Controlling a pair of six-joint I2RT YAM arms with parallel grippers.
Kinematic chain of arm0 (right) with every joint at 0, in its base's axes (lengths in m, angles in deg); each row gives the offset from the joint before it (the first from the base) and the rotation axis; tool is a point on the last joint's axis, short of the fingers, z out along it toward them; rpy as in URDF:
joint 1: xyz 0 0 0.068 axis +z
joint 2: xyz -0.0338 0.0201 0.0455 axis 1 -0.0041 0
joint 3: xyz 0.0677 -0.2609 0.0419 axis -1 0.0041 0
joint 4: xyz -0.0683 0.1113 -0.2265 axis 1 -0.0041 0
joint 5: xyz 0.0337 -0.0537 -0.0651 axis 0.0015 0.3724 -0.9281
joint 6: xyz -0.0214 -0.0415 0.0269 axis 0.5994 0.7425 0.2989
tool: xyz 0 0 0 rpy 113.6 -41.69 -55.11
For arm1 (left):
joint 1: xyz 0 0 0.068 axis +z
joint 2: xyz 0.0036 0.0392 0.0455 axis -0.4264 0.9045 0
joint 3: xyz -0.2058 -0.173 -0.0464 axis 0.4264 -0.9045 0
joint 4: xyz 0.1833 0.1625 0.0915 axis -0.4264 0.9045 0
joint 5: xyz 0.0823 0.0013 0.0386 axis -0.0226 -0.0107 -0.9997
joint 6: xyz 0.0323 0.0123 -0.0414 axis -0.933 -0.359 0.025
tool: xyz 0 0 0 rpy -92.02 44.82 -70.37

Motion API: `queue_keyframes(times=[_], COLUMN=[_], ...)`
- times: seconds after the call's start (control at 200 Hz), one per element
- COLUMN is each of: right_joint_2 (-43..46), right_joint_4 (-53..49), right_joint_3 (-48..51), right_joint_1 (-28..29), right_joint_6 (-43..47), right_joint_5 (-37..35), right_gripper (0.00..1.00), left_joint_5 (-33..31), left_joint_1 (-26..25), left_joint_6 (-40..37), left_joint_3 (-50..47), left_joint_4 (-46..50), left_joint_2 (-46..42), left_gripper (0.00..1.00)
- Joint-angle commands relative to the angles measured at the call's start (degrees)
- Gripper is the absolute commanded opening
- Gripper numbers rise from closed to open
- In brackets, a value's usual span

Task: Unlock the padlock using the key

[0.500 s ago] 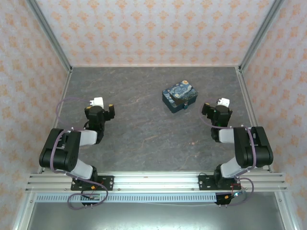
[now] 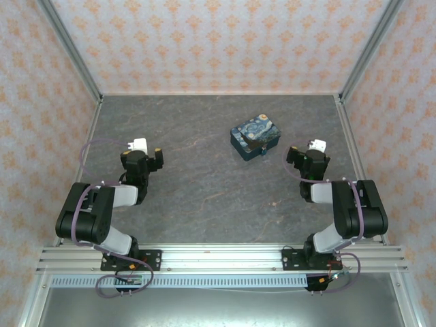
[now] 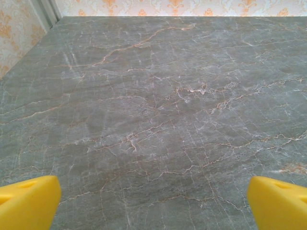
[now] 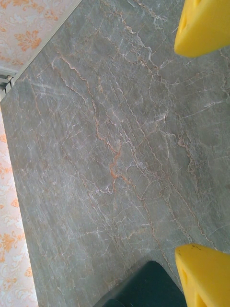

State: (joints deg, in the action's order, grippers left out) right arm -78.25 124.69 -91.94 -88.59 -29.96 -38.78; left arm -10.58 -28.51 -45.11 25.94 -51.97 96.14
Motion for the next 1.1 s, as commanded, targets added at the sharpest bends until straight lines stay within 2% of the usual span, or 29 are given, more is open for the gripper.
queue_keyframes(times=[0.0, 0.29, 0.425, 0.515, 0.591, 0.691, 0.766, 0.846, 0.971, 1.096], right_joint_2=[0.3, 0.4, 2.5, 8.1, 12.3, 16.7, 19.2, 21.8, 23.9, 25.7], right_joint_4=[1.0, 0.9, -2.4, -13.5, -22.7, -36.5, -47.4, -58.2, -72.9, -81.0], right_joint_3=[-0.1, -0.2, -1.3, -4.5, -7.0, -11.3, -14.4, -17.5, -20.8, -20.7], right_joint_1=[-0.1, -0.1, -0.1, -0.1, -0.1, 0.0, -0.1, 0.0, 0.1, 2.3], right_joint_6=[-0.8, -0.9, -1.5, -2.9, -4.8, -8.9, -12.4, -16.1, -22.3, -27.3], right_joint_5=[-1.3, -1.0, -2.5, -4.1, -2.9, 0.3, 2.6, 5.2, 10.9, 16.1], right_gripper=[0.99, 0.99, 0.99, 0.99, 0.99, 0.99, 0.99, 1.00, 0.92, 0.83], left_joint_5=[-0.2, -0.1, -1.2, -1.7, -2.7, 0.0, 5.2, 10.0, 15.7, 19.4], left_joint_1=[0.1, 0.2, 0.2, 0.2, 0.2, 0.2, 0.2, 0.2, -0.7, -5.6], left_joint_6=[-0.6, -0.6, 0.0, 0.9, 5.0, 13.0, 18.7, 24.0, 31.2, 35.2], left_joint_3=[1.2, 1.1, 3.6, 5.2, 6.8, 10.5, 13.2, 15.2, 15.8, 15.0], left_joint_4=[0.6, 0.5, 8.4, 16.1, 22.6, 33.3, 39.5, 43.8, 46.8, 46.7], left_joint_2=[-0.3, -0.3, -4.7, -10.4, -15.8, -21.7, -24.5, -26.1, -27.5, -26.9], left_gripper=[1.00, 1.00, 1.00, 1.00, 1.00, 1.00, 1.00, 1.00, 1.00, 1.00])
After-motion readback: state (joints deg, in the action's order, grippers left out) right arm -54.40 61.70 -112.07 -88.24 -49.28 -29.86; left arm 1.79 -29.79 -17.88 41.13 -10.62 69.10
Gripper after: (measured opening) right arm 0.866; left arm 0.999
